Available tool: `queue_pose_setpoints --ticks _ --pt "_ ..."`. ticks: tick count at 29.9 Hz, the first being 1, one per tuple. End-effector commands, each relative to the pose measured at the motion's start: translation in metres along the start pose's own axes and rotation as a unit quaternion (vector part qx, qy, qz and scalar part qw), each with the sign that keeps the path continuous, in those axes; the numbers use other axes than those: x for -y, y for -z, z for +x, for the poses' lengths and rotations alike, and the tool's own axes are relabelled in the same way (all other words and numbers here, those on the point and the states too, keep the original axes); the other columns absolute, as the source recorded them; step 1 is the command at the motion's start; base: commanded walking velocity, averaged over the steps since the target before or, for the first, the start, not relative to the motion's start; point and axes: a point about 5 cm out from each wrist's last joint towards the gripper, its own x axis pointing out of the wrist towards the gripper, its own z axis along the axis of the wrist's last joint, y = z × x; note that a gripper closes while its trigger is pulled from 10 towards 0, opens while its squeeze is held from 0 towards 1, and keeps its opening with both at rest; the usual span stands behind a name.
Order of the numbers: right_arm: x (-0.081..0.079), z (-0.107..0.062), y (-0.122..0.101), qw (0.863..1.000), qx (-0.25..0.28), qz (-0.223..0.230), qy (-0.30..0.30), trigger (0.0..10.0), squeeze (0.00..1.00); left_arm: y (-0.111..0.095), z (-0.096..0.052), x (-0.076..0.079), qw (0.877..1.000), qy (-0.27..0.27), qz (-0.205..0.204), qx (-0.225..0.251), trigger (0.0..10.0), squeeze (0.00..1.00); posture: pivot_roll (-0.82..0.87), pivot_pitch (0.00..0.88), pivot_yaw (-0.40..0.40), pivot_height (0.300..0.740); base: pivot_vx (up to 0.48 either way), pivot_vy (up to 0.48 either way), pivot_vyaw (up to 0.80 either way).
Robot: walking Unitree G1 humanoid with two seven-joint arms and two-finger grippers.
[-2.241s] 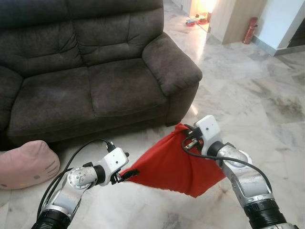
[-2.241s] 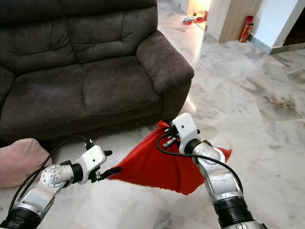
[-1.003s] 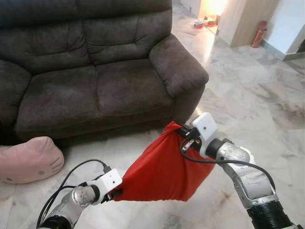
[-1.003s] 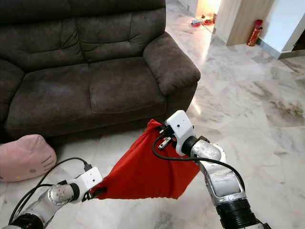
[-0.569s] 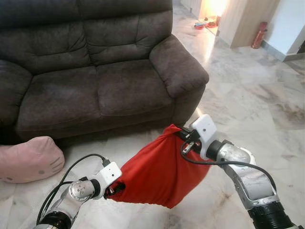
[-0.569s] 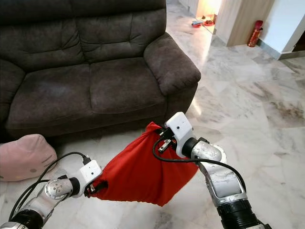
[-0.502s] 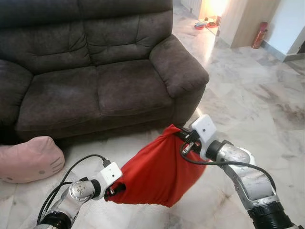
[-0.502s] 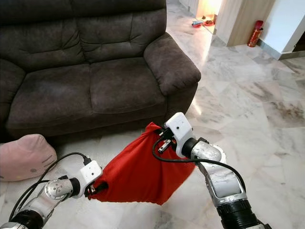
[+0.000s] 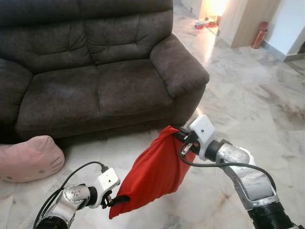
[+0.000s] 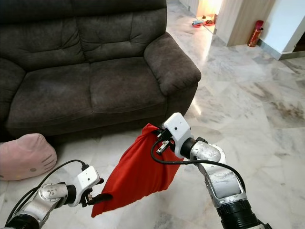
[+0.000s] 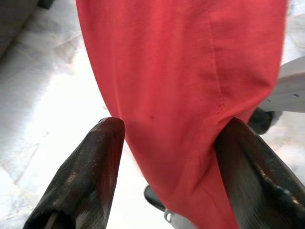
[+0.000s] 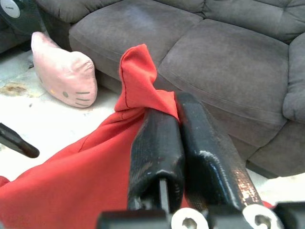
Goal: Move the pillow to the sofa from floor
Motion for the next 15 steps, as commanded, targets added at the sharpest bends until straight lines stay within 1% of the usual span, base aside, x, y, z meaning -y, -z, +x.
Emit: queue_pose_setpoints --ticks 1,8,10,11,15 --pt "-0.003 0.000 -0.033 0.997 0.070 -0.035 -0.011 10.0 0.00 0.000 -0.003 -0.001 1.000 0.005 -0.007 0.002 10.0 0.00 0.07 0.057 -0.018 0.740 0.000 0.000 0.00" --pt "-0.004 0.001 -0.033 0.997 0.070 -0.036 -0.013 10.0 0.00 0.000 -0.002 0.002 1.000 0.020 -0.008 -0.001 10.0 0.00 0.07 0.055 -0.017 0.740 0.000 0.000 0.00" --pt "-0.004 0.001 -0.033 0.997 0.068 -0.037 -0.014 10.0 0.00 0.001 -0.001 0.006 0.999 0.050 -0.001 -0.014 10.0 0.00 0.07 0.051 -0.017 0.740 0.000 0.000 0.00" --pt "-0.004 0.001 -0.033 0.997 0.068 -0.037 -0.014 10.0 0.00 0.001 -0.001 0.006 0.999 0.050 -0.001 -0.014 10.0 0.00 0.07 0.051 -0.017 0.740 0.000 0.000 0.00" --pt "-0.004 0.003 -0.032 0.997 0.066 -0.037 -0.015 10.0 0.00 0.000 -0.001 0.013 0.996 0.087 0.008 -0.020 10.0 0.00 0.07 0.047 -0.015 0.740 0.000 0.000 0.00"
